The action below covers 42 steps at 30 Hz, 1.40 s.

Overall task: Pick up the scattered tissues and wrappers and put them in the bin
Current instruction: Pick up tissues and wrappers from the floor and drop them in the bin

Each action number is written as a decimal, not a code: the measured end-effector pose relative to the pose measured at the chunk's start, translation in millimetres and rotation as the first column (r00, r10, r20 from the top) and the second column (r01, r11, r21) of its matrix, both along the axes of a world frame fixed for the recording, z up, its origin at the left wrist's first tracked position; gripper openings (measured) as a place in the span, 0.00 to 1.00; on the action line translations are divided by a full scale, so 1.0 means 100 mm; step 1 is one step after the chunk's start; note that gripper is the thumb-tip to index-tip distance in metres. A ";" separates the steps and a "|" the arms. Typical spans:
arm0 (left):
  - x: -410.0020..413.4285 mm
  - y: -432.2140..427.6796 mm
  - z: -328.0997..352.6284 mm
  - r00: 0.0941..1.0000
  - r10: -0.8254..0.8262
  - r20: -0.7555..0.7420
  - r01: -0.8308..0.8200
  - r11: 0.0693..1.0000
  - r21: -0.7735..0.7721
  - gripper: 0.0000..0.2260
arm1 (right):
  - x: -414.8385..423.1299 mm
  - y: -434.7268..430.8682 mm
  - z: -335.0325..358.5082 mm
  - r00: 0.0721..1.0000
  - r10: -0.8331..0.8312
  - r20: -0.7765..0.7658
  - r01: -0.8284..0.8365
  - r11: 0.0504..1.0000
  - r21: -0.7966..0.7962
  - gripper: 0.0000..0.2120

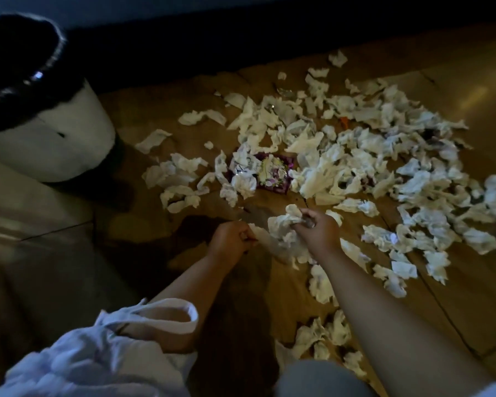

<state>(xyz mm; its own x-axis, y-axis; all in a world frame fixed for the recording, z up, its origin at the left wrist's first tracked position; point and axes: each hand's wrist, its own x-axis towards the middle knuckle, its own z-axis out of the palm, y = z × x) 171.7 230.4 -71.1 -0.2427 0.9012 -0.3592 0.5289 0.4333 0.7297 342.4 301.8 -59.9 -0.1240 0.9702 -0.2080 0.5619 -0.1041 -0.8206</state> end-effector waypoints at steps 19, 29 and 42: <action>-2.27 -0.35 2.13 0.875 0.482 0.030 -0.459 0.810 0.366 0.09 | -2.40 0.27 1.87 0.907 0.053 -0.417 -0.083 0.995 -0.053 0.17; -3.55 -0.13 2.56 0.633 0.769 0.095 -0.709 0.526 0.470 0.11 | -4.17 0.43 2.56 0.775 0.201 -0.599 -0.289 0.956 -0.054 0.14; -4.12 0.02 2.15 0.513 0.858 0.003 -0.794 0.473 0.383 0.16 | -5.10 0.57 2.10 0.771 0.483 -0.415 -0.523 0.852 0.021 0.14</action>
